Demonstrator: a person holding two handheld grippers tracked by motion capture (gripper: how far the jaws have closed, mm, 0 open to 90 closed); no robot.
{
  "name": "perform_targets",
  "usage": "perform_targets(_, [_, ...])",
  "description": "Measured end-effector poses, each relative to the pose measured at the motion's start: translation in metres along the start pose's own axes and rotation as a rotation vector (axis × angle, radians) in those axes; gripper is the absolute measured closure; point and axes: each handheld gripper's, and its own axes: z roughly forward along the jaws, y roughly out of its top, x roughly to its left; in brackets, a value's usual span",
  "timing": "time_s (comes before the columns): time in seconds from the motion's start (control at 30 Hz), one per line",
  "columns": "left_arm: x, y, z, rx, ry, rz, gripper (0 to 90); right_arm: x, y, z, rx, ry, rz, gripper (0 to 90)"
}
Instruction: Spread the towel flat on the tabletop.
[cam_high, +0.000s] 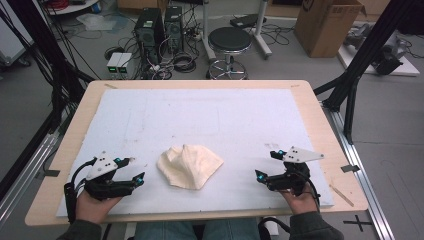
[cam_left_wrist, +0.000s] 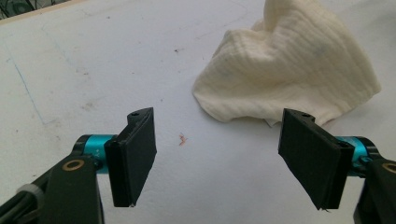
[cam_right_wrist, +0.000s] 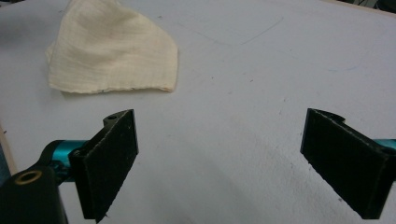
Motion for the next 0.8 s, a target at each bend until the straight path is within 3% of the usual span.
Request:
perform_targets(0.53, [-0.0008,0.0001,-0.0021,-0.01,-0.004,-0.002,27.8,0.0023,0.0016,0.0013,-0.005,0.004,-0.008,10.4])
perform_targets(0.8, [-0.005,0.008,0.0024,-0.023,-0.018,0.009,28.0,0.0029,0.0019,0.0002,-0.009,-0.003,-0.015,10.4])
